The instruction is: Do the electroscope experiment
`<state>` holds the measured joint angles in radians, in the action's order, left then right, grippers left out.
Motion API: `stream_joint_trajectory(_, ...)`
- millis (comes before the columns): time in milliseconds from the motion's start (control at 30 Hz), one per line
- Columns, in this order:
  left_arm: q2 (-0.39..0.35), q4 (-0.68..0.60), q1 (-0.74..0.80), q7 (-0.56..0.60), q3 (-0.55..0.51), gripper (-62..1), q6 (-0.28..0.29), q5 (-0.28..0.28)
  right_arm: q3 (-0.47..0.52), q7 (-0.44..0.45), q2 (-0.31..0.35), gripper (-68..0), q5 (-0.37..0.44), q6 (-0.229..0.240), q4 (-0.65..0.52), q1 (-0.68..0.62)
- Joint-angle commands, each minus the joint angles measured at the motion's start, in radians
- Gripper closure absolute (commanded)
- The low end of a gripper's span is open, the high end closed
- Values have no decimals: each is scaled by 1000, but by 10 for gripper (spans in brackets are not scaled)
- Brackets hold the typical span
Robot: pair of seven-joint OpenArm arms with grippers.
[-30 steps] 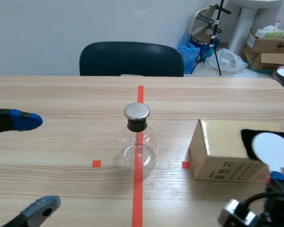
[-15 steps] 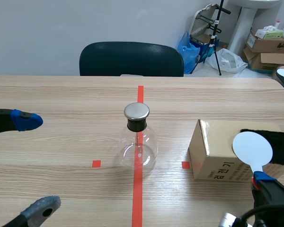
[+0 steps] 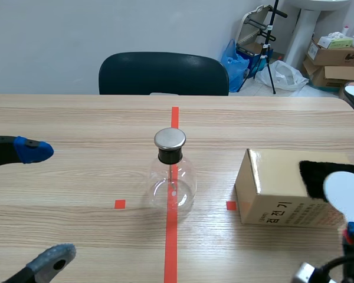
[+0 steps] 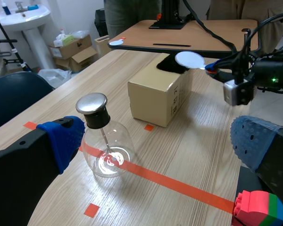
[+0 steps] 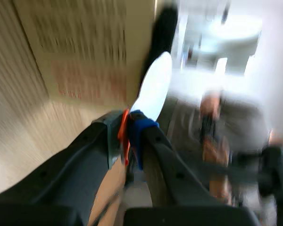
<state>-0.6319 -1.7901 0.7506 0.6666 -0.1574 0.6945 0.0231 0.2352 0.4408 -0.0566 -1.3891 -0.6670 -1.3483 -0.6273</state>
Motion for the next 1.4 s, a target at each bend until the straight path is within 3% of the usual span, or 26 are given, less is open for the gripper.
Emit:
stream_joint_trajectory(0, 5, -3, 0, 17, 3, -623, 2, 10, -14, 6, -3, -9, -2, -7, -13, 4)
stream_joint_trajectory(100, 5, -3, 0, 17, 3, -623, 2, 10, -10, -200, -5, -9, 5, -16, -13, 0)
stream_joint_trajectory(133, 5, -3, 0, 17, 3, -623, 2, 10, -7, -230, -5, -9, 4, -13, -13, 0)
stream_joint_trajectory(267, 5, -3, 0, 17, 3, -623, 2, 10, -7, -11, -5, -9, -2, -14, -13, 7)
stream_joint_trajectory(300, 5, -3, 0, 17, 3, -623, 2, 10, -7, -15, -5, -9, -2, -22, -13, 7)
stream_joint_trajectory(367, 5, -3, 0, 17, 3, -623, 2, 10, -7, -146, -5, -9, 8, -22, -13, 6)
stream_joint_trajectory(433, 5, -3, 0, 17, 3, -623, 2, 10, -5, -246, -5, -9, 6, 13, -13, 6)
stream_joint_trajectory(567, 5, -3, 0, 17, 3, -623, 2, 10, -5, -27, -5, -9, 0, 25, -13, 10)
stream_joint_trajectory(600, 5, -3, 0, 17, 3, -623, 2, 10, -5, -35, -5, -9, 2, 16, -13, 9)
stream_joint_trajectory(700, 5, -3, 0, 17, 3, -623, 2, 10, -1, -222, -16, -9, 2, 14, -13, 6)
stream_joint_trajectory(733, 5, -3, 0, 17, 3, -623, 2, 10, 2, -249, -16, -9, 1, 14, -13, 6)
stream_joint_trajectory(867, 5, -3, 0, 17, 3, -623, 2, 10, -1, -40, -16, -9, -14, 12, -13, 10)
stream_joint_trajectory(900, 5, -3, 0, 17, 3, -623, 2, 10, 0, -59, -17, -9, -13, 6, -13, 9)
stream_joint_trajectory(1000, 5, -3, 0, 17, 3, -623, 2, 10, 2, -224, -21, -9, -14, 13, -13, 6)
stream_joint_trajectory(1033, 5, -3, 0, 17, 3, -623, 2, 10, 2, -216, -21, -9, -15, 18, -13, 7)
stream_joint_trajectory(1133, 5, -3, 0, 17, 3, -623, 2, 10, 1, -33, -19, -9, -18, 18, -13, 13)
stream_joint_trajectory(1167, 5, -3, 0, 17, 3, -623, 2, 10, 1, -28, -19, -9, -17, 15, -13, 11)
stream_joint_trajectory(1300, 5, -3, 0, 17, 3, -623, 2, 10, 6, -225, -22, -9, -15, 14, -13, 1)
stream_joint_trajectory(1367, 5, -3, 0, 17, 3, -623, 2, 10, 9, -139, -21, -9, -19, 18, -13, 5)
